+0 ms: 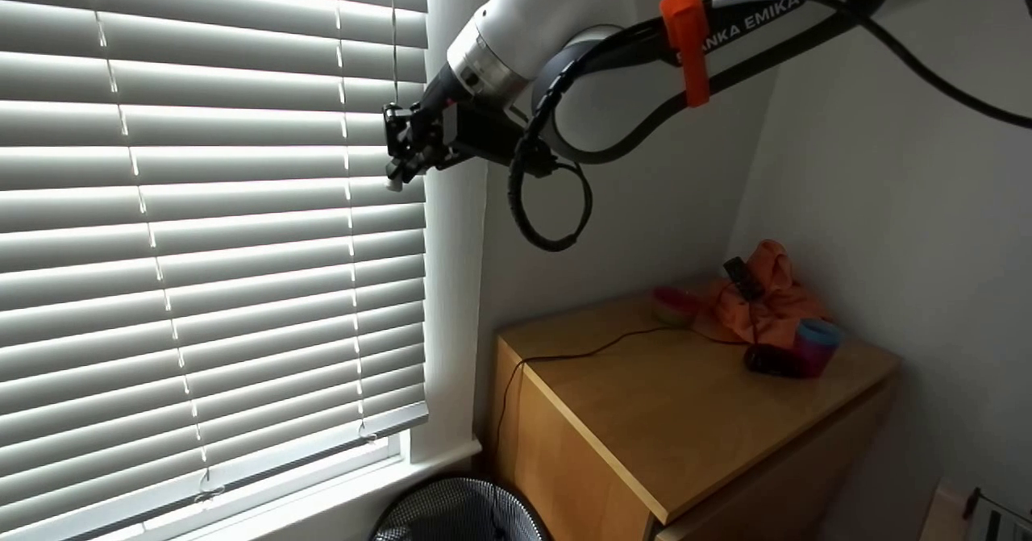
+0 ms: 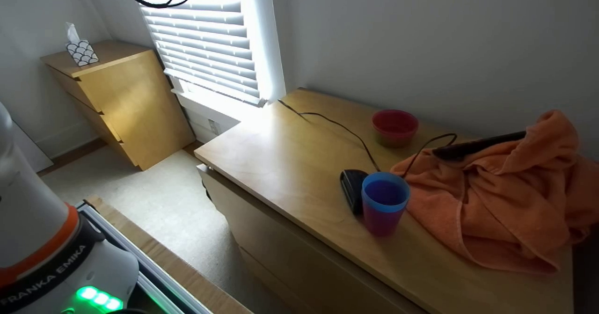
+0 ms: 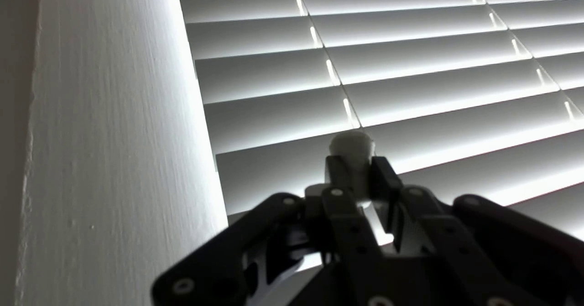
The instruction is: Pull the white cord on the right side of the stove
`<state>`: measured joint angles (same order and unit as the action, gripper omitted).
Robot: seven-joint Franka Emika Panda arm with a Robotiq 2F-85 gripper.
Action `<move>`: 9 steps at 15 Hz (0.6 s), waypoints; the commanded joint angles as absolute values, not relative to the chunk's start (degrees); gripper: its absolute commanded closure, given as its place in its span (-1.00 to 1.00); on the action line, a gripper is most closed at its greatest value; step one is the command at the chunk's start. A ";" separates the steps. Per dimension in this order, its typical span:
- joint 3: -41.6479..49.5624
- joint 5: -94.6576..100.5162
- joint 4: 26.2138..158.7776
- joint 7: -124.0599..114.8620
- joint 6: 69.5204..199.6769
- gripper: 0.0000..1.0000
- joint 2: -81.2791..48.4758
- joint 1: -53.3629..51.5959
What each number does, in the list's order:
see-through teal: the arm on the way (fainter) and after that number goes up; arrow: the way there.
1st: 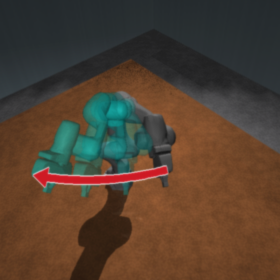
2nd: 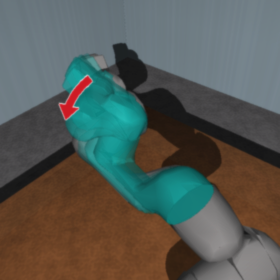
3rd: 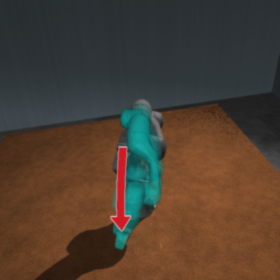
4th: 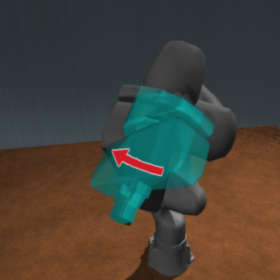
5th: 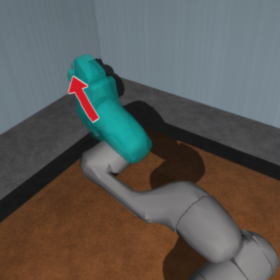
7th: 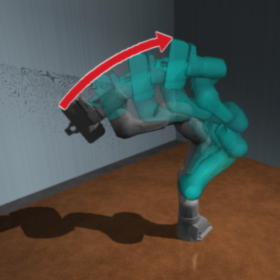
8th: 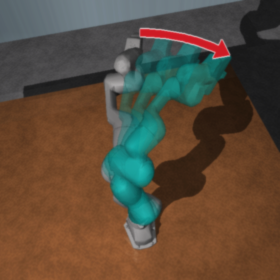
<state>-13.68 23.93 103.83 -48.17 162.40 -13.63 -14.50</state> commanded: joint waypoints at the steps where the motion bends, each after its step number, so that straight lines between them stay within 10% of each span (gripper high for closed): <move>1: -14.44 22.49 108.95 -48.47 161.37 0.91 -16.08 -14.59; 9: -14.13 23.16 110.78 -49.20 161.30 0.91 -15.25 -14.66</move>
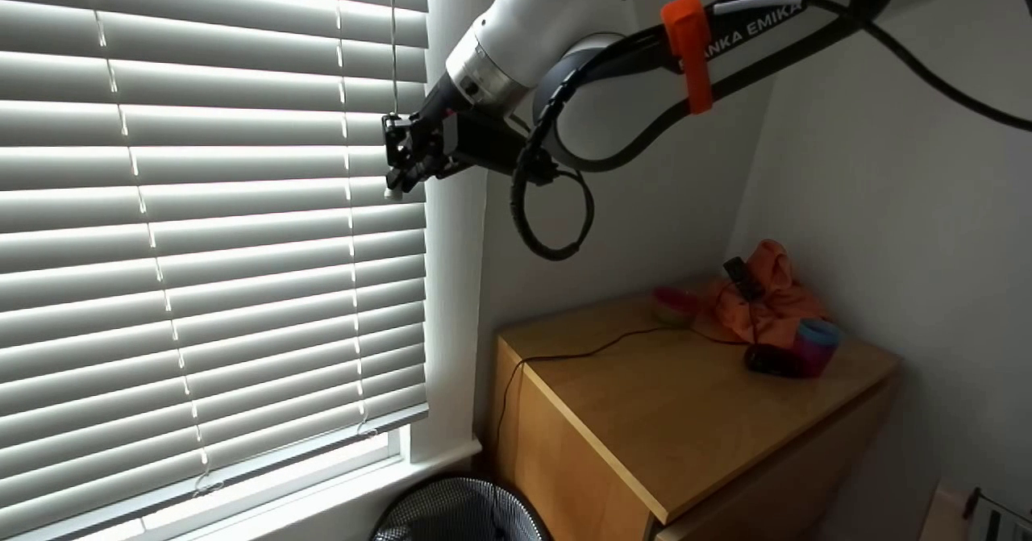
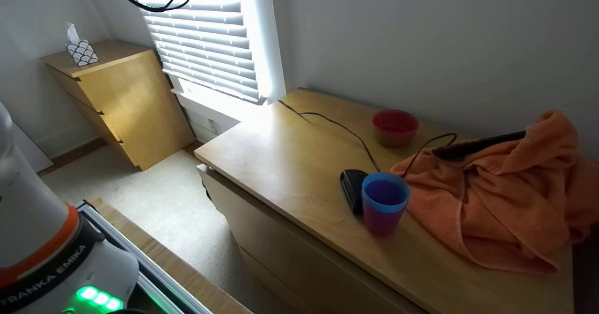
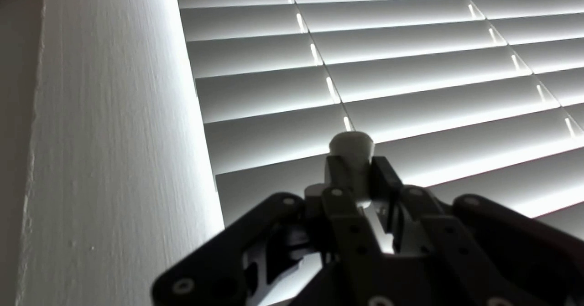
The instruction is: Pull the white cord on the right side of the stove
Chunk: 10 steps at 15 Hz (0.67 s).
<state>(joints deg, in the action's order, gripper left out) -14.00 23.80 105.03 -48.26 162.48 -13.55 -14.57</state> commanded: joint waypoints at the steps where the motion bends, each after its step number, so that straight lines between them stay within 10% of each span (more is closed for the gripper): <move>1: -14.22 23.00 110.88 -49.08 161.35 0.91 -15.27 -14.62; 10: -14.40 23.09 111.88 -49.22 161.32 0.91 -15.14 -14.76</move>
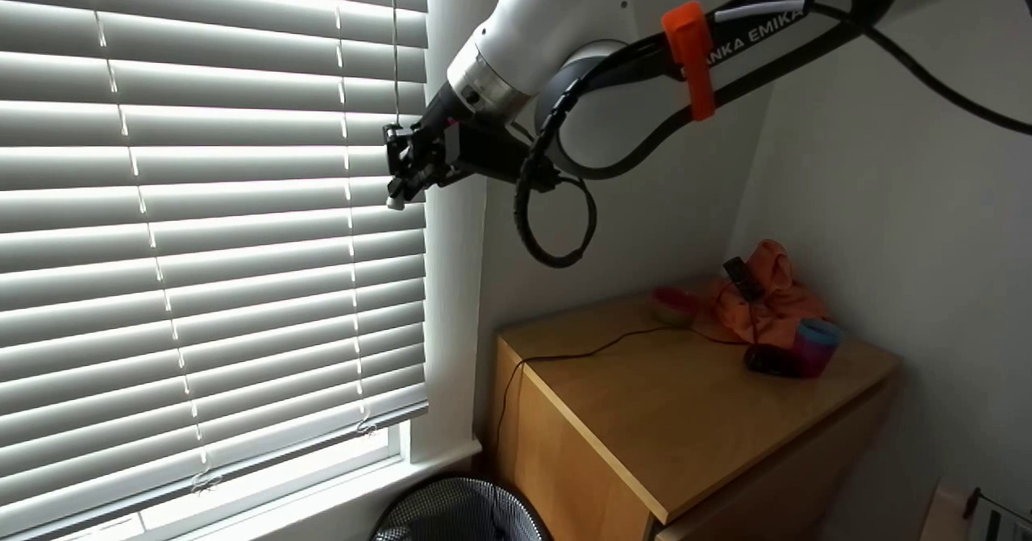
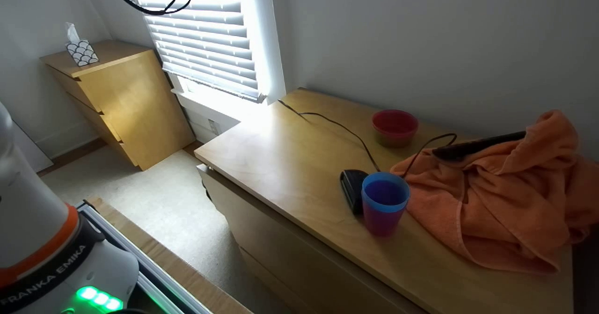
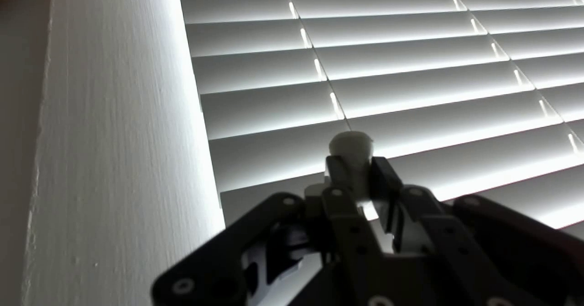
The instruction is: Pull the white cord on the right side of the stove
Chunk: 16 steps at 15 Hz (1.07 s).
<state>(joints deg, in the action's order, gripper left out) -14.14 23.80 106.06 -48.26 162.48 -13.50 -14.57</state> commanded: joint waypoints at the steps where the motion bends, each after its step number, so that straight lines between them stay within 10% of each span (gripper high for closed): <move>1: -14.41 23.13 112.00 -49.22 161.30 0.91 -15.11 -14.78; 16: -14.19 23.85 107.46 -48.32 162.48 0.62 -13.10 -14.59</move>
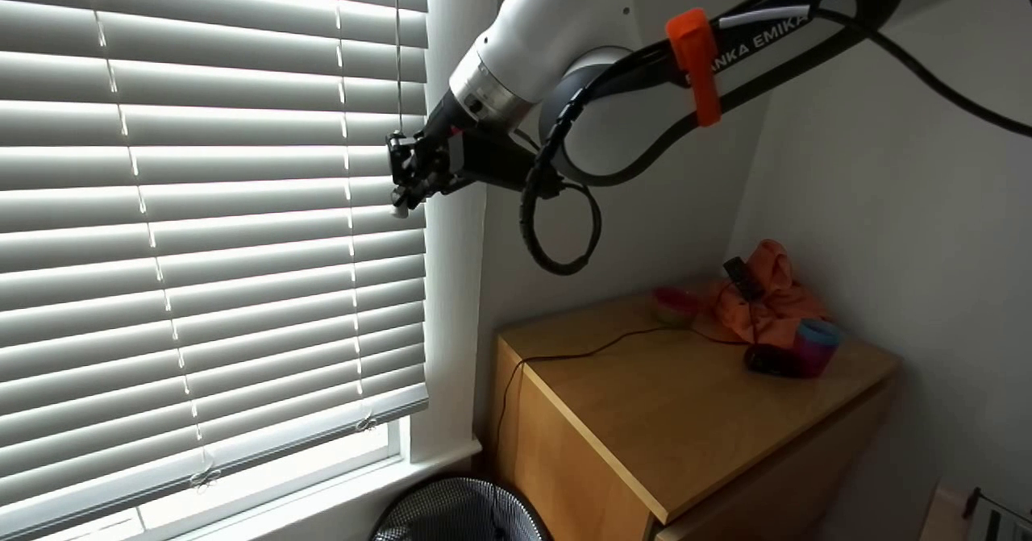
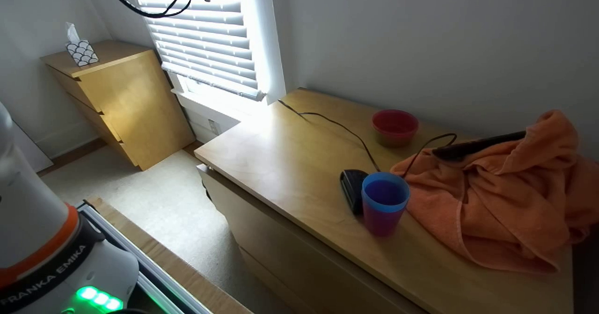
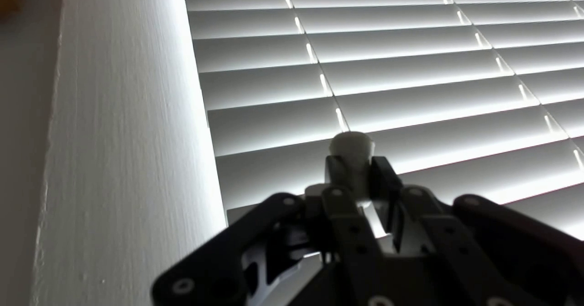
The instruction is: Pull the white cord on the right side of the stove
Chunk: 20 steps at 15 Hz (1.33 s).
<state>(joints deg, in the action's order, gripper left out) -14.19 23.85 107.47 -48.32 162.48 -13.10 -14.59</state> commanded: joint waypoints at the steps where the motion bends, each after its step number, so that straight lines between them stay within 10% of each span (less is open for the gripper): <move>1: -14.19 23.85 107.50 -48.32 162.48 0.62 -13.09 -14.59; 4: -14.19 23.85 107.60 -48.32 162.48 0.62 -13.07 -14.59; 5: -14.10 23.81 107.44 -48.40 161.87 0.91 -13.47 -14.59; 20: -14.44 22.34 107.59 -47.25 161.20 0.91 -19.83 -14.74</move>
